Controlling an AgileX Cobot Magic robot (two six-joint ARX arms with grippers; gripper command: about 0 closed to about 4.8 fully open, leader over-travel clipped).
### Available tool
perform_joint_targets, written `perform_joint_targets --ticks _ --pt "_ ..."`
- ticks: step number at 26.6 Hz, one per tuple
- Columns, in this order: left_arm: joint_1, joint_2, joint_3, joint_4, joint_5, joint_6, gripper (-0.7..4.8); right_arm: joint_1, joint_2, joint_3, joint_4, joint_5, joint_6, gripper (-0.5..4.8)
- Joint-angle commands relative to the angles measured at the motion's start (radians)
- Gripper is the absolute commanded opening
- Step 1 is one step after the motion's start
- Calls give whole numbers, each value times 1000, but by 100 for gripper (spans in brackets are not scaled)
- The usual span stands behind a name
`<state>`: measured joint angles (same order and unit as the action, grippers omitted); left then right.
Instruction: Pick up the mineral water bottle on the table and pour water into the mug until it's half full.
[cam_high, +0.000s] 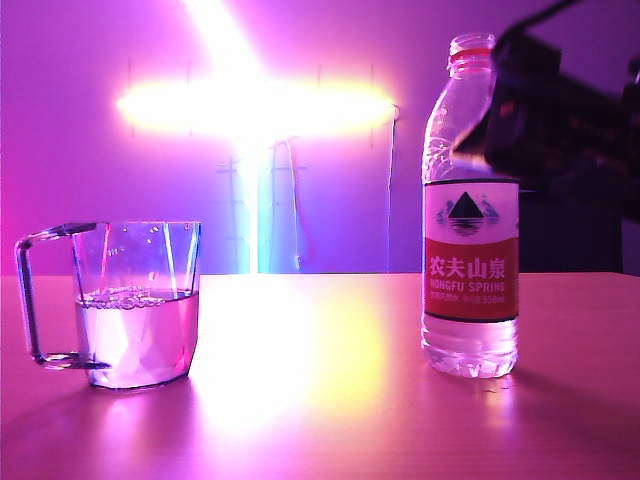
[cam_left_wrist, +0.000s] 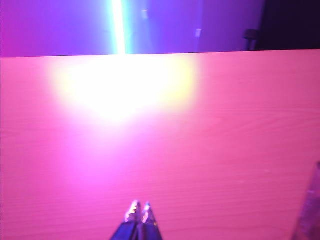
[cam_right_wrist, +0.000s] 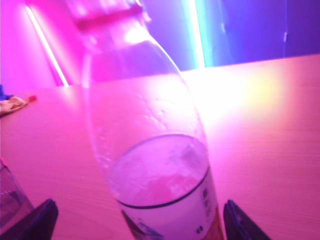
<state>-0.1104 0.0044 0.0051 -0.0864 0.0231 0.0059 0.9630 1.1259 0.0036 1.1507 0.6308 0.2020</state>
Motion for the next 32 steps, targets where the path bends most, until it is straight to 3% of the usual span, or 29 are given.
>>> perform_joint_targets --ticks 1,7,12,13,14,23,32 --pt "33 1 4 13 3 -3 -2 48 -78 -3 -49 65 -47 479" --pt "43 1 4 13 0 -3 -2 184 -267 2 -127 235 -142 479" --pt "43 1 4 13 0 -3 -2 230 -425 2 -238 246 -203 115" --pt "44 1 4 13 0 -3 -2 235 -454 2 -263 246 -203 66" --pt "45 1 4 13 0 -3 -2 237 -475 2 -282 246 -203 49" --pt "98 1 4 13 -3 -3 -2 240 -696 2 -467 250 -256 40" --pt "97 1 4 13 0 -3 -2 240 -814 0 -613 250 -256 41"
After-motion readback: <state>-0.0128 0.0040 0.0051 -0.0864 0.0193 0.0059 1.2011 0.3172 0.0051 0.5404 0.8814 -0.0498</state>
